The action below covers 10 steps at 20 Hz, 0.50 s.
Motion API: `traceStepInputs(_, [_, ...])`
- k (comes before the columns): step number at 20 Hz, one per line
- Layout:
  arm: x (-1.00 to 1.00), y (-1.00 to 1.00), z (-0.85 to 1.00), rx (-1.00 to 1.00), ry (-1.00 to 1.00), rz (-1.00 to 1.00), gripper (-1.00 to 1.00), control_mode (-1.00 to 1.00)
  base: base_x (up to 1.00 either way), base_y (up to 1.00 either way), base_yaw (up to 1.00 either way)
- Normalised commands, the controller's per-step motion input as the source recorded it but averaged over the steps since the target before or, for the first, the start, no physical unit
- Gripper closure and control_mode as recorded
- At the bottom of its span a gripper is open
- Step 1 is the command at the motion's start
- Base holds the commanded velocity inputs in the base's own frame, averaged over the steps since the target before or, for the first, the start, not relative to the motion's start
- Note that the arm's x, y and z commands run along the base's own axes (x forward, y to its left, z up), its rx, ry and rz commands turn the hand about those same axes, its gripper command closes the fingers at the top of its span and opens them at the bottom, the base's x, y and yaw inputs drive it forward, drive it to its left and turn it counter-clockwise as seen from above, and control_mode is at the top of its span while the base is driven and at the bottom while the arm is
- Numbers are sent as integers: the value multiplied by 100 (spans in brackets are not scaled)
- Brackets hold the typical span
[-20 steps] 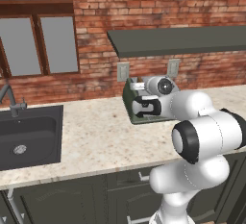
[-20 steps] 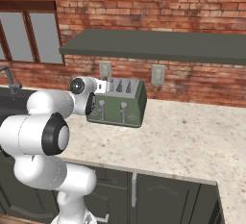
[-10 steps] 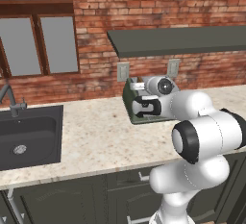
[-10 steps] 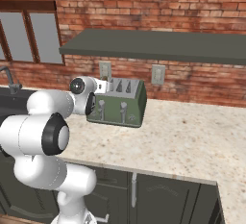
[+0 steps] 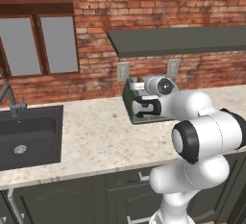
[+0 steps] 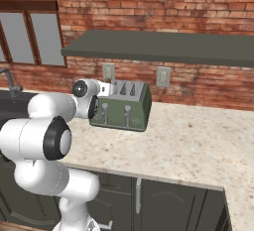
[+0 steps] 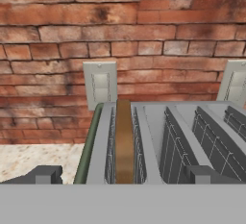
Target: Start the toaster. Once the lever pops up, take the bread to the plate on the dining counter.
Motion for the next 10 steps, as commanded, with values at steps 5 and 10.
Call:
traceStepInputs(5, [0, 0, 0, 0, 0, 0, -100, -100, 0, 0, 0])
traceStepInputs(10, [0, 0, 0, 0, 0, 0, -100, -100, 0, 0, 0])
